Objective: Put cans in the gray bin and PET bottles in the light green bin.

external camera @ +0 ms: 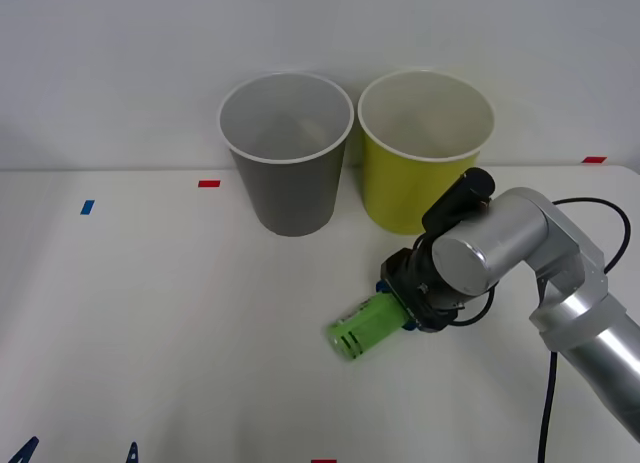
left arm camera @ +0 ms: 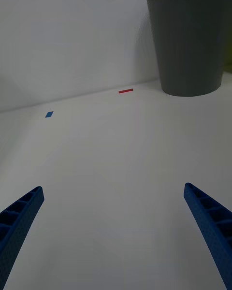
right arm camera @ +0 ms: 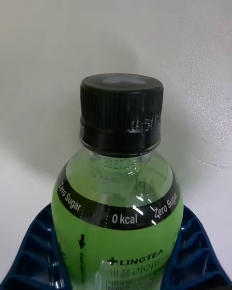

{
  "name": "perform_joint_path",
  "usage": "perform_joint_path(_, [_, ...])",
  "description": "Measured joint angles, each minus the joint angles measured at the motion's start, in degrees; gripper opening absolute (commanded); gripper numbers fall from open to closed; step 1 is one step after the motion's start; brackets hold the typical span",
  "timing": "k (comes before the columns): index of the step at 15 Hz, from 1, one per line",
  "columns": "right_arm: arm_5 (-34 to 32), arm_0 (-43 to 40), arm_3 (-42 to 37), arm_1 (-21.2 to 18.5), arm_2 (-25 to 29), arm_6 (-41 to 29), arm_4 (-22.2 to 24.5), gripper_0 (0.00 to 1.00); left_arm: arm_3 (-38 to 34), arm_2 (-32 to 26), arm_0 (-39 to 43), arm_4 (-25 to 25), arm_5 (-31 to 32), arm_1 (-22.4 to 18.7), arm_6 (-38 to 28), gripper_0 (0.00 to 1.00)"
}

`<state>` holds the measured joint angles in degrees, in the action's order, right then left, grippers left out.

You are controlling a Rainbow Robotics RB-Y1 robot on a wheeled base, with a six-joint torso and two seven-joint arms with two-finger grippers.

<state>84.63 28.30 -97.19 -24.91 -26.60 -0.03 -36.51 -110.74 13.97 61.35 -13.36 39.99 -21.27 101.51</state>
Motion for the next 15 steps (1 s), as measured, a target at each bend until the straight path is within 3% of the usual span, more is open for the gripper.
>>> perform_joint_path(8, [0.2,-0.4,-0.9,-0.2,0.2,0.3,0.2,0.00,0.0,0.0,0.0,0.0,0.0,0.0,0.0,1.00])
perform_joint_path(11, [2.8,-2.7,-7.8,-0.7,3.1,1.8,-0.3,0.00,0.0,0.0,0.0,0.0,0.0,0.0,0.0,1.00])
perform_joint_path(15, [5.1,-6.3,-14.0,-0.7,8.9,13.5,-0.6,0.00,0.0,0.0,0.0,0.0,0.0,0.0,0.0,1.00])
